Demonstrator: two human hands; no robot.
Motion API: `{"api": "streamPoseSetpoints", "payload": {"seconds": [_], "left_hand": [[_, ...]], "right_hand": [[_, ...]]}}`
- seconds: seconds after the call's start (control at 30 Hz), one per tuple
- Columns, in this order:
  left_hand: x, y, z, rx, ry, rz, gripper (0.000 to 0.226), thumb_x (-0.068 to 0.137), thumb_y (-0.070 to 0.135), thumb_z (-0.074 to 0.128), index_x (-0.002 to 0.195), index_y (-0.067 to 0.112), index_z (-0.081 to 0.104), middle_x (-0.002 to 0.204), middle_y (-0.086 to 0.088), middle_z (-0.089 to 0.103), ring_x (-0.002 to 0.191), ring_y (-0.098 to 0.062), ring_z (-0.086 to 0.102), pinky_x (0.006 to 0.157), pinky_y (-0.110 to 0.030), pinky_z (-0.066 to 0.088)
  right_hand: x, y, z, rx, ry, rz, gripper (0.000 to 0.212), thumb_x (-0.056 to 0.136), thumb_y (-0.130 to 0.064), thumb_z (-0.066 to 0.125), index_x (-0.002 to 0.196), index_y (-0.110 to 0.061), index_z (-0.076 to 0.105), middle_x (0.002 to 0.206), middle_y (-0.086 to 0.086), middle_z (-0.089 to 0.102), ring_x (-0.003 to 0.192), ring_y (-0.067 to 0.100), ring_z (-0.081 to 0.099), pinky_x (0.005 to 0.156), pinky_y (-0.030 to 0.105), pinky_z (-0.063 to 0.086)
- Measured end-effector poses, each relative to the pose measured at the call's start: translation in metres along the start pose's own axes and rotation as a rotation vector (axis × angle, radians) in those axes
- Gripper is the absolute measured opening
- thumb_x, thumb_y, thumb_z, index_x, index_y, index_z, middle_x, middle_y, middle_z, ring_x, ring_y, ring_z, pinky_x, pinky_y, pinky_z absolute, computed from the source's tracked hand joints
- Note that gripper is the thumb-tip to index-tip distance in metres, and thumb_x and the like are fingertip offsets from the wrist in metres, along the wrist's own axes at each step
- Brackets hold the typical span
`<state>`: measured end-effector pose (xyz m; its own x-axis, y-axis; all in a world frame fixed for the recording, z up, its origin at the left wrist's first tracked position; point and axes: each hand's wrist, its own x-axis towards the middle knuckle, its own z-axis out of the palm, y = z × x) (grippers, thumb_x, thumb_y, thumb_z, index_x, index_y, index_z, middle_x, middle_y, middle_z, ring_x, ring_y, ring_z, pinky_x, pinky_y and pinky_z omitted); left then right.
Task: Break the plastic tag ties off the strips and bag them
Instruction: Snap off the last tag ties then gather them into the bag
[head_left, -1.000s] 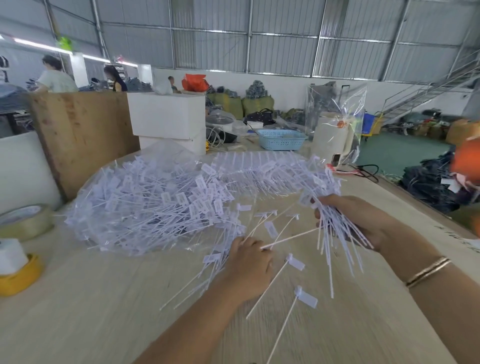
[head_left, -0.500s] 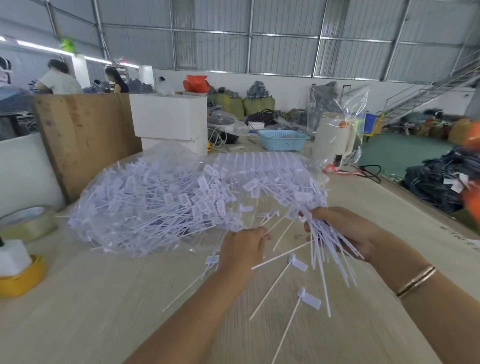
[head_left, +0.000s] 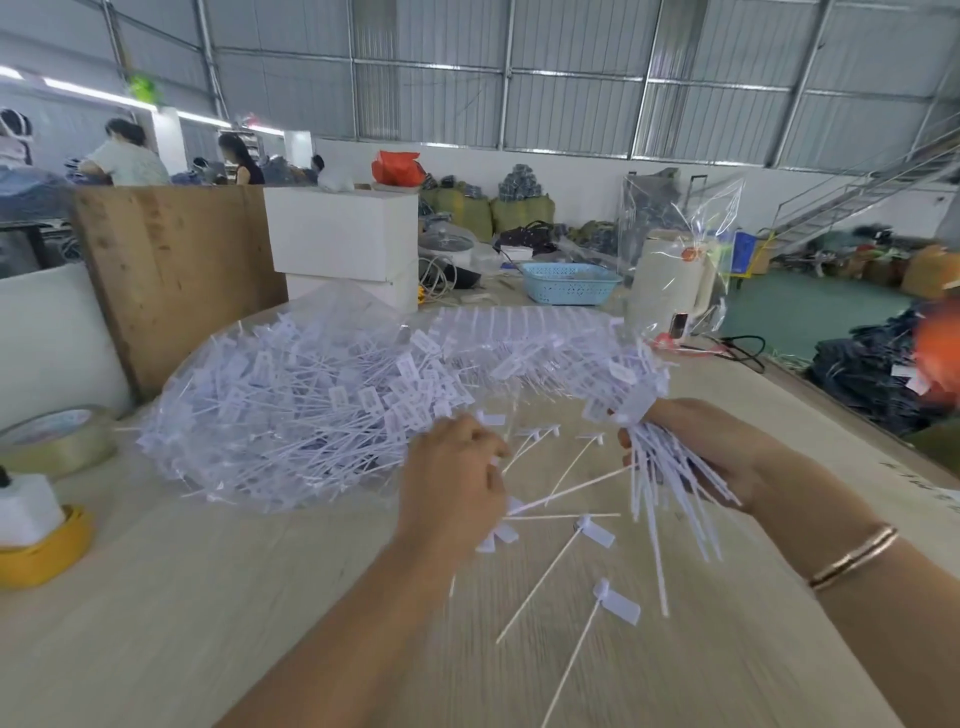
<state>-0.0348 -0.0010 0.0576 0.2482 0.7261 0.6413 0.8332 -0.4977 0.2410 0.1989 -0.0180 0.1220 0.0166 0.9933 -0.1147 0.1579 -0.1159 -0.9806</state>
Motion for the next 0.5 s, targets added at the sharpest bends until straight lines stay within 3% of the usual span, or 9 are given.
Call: {"api": "streamPoseSetpoints", "payload": {"seconds": [0.07, 0.13, 0.2, 0.27, 0.3, 0.37, 0.43, 0.5], "left_hand": [[0.001, -0.025, -0.024, 0.084, 0.245, -0.055, 0.028, 0.065, 0.0, 0.066, 0.086, 0.018, 0.07, 0.092, -0.003, 0.06, 0.083, -0.027, 0.057, 0.071, -0.039, 0.041], [0.003, -0.053, -0.041, 0.203, 0.309, -0.223, 0.032, 0.069, 0.003, 0.068, 0.098, 0.017, 0.066, 0.107, -0.009, 0.056, 0.097, -0.033, 0.051, 0.076, -0.045, 0.04], [0.003, -0.078, -0.048, 0.266, 0.214, -0.416, 0.041, 0.078, 0.016, 0.068, 0.117, 0.017, 0.057, 0.13, -0.012, 0.044, 0.116, -0.035, 0.04, 0.09, -0.048, 0.033], [0.002, -0.094, -0.05, 0.317, 0.087, -0.522, 0.051, 0.084, 0.03, 0.065, 0.13, 0.02, 0.047, 0.143, -0.013, 0.032, 0.126, -0.035, 0.032, 0.098, -0.047, 0.028], [0.002, -0.098, -0.051, 0.357, 0.018, -0.536, 0.054, 0.085, 0.035, 0.063, 0.133, 0.021, 0.043, 0.144, -0.013, 0.033, 0.127, -0.035, 0.033, 0.099, -0.046, 0.029], [0.003, -0.106, -0.052, 0.441, -0.078, -0.533, 0.054, 0.087, 0.035, 0.059, 0.135, 0.022, 0.039, 0.136, -0.01, 0.044, 0.121, -0.031, 0.043, 0.095, -0.043, 0.036], [0.005, -0.114, -0.058, 0.525, -0.096, -0.52, 0.043, 0.089, 0.026, 0.056, 0.13, 0.022, 0.046, 0.123, -0.006, 0.053, 0.113, -0.028, 0.05, 0.089, -0.039, 0.04], [0.007, -0.124, -0.068, 0.557, -0.078, -0.531, 0.025, 0.092, 0.018, 0.049, 0.116, 0.021, 0.058, 0.113, -0.006, 0.059, 0.105, -0.027, 0.056, 0.082, -0.037, 0.043]], "right_hand": [[-0.002, -0.001, 0.022, 0.012, -0.077, 0.006, 0.016, 0.084, -0.019, 0.062, 0.081, -0.004, 0.063, 0.058, 0.002, 0.067, 0.051, 0.013, 0.065, 0.047, 0.021, 0.052], [-0.003, -0.004, 0.044, 0.054, -0.144, 0.025, 0.03, 0.061, -0.031, 0.074, 0.077, -0.005, 0.069, 0.062, 0.009, 0.067, 0.054, 0.019, 0.065, 0.05, 0.023, 0.052], [0.004, -0.006, 0.068, 0.047, -0.139, 0.044, 0.039, 0.06, -0.035, 0.076, 0.08, -0.002, 0.07, 0.072, 0.019, 0.062, 0.063, 0.031, 0.061, 0.062, 0.03, 0.053], [0.014, -0.006, 0.093, 0.07, -0.108, 0.072, 0.049, 0.074, -0.03, 0.074, 0.105, 0.006, 0.063, 0.088, 0.031, 0.055, 0.078, 0.043, 0.053, 0.079, 0.046, 0.052], [0.02, -0.003, 0.106, 0.067, -0.102, 0.087, 0.055, 0.079, -0.027, 0.071, 0.117, 0.009, 0.056, 0.092, 0.036, 0.05, 0.081, 0.046, 0.05, 0.084, 0.046, 0.049], [0.032, 0.003, 0.129, 0.021, -0.087, 0.103, 0.059, 0.085, -0.027, 0.065, 0.127, 0.009, 0.046, 0.097, 0.03, 0.05, 0.086, 0.037, 0.052, 0.086, 0.039, 0.043], [0.042, 0.012, 0.15, 0.012, -0.064, 0.132, 0.053, 0.088, -0.027, 0.06, 0.127, 0.006, 0.044, 0.115, 0.02, 0.053, 0.105, 0.033, 0.052, 0.089, 0.038, 0.042], [0.047, 0.015, 0.166, 0.028, -0.067, 0.162, 0.042, 0.09, -0.027, 0.057, 0.12, -0.001, 0.044, 0.104, 0.009, 0.048, 0.099, 0.028, 0.052, 0.078, 0.033, 0.039]]}}
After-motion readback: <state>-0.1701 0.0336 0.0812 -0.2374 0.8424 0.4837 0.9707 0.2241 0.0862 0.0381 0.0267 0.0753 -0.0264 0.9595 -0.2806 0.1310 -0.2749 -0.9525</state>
